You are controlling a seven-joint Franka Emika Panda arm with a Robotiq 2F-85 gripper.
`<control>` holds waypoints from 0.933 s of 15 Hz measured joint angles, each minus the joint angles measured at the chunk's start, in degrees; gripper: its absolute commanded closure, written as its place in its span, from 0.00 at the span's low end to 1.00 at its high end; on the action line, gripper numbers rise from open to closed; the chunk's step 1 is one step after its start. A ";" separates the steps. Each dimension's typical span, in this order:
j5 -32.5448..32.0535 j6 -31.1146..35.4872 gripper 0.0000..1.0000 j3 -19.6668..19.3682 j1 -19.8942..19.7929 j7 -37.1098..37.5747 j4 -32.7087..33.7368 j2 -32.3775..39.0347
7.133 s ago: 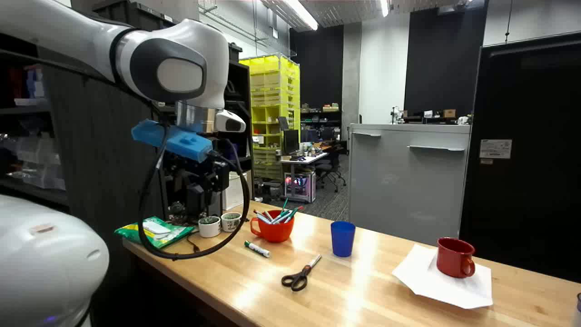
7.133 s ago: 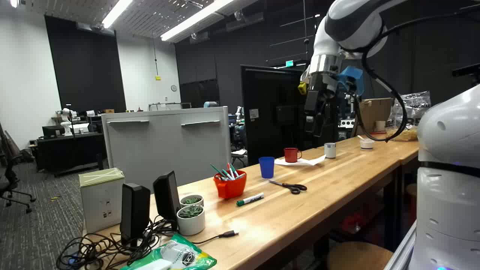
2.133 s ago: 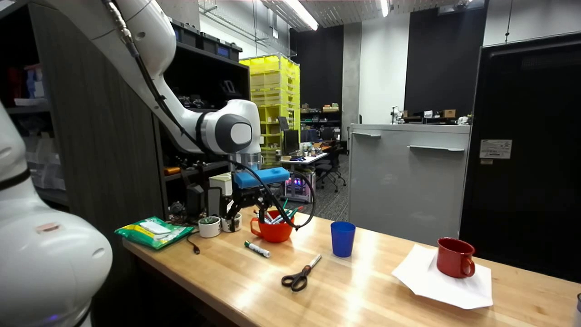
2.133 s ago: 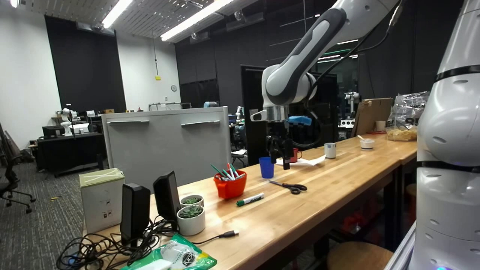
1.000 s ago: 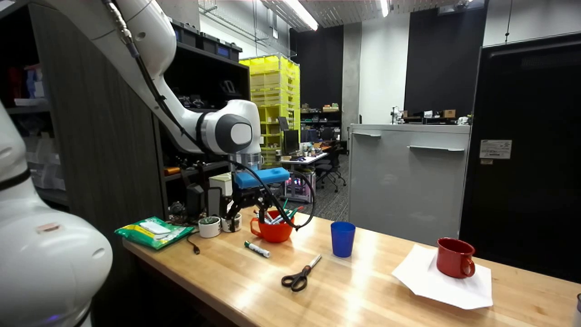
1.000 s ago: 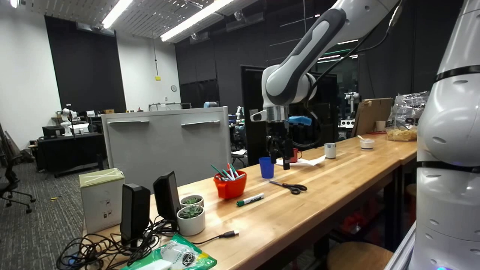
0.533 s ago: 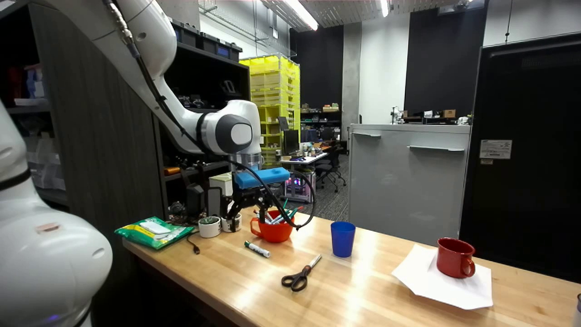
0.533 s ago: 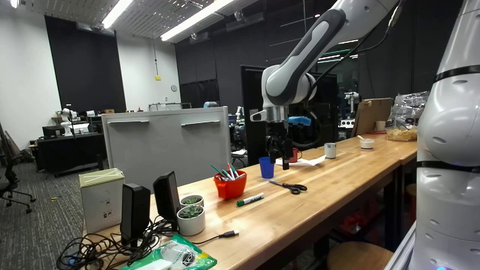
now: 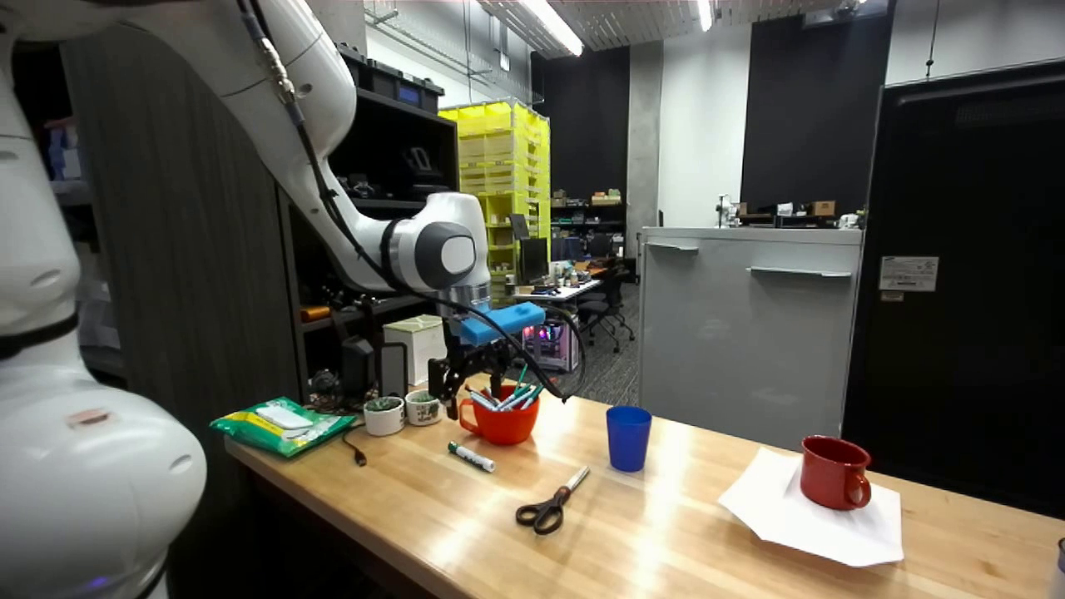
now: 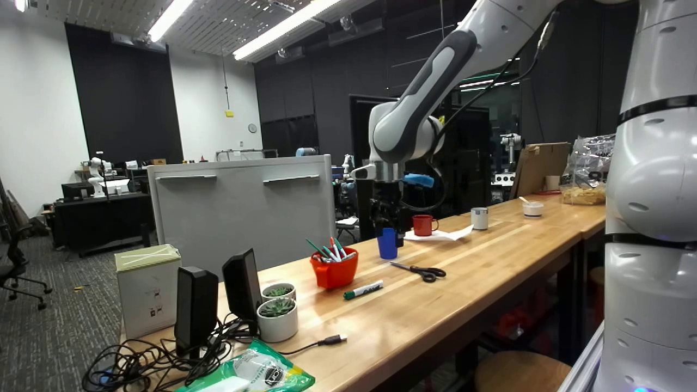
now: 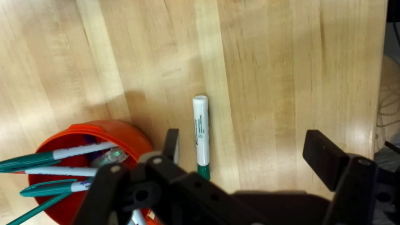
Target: Put the marker in the left red cup
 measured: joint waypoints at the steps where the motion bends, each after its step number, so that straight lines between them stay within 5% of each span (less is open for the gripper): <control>1: 0.70 0.00 0.00 0.12 0.00 -1.35 0.96 1.32; 14: 2.40 -0.01 0.00 4.98 -4.57 -4.95 7.64 14.19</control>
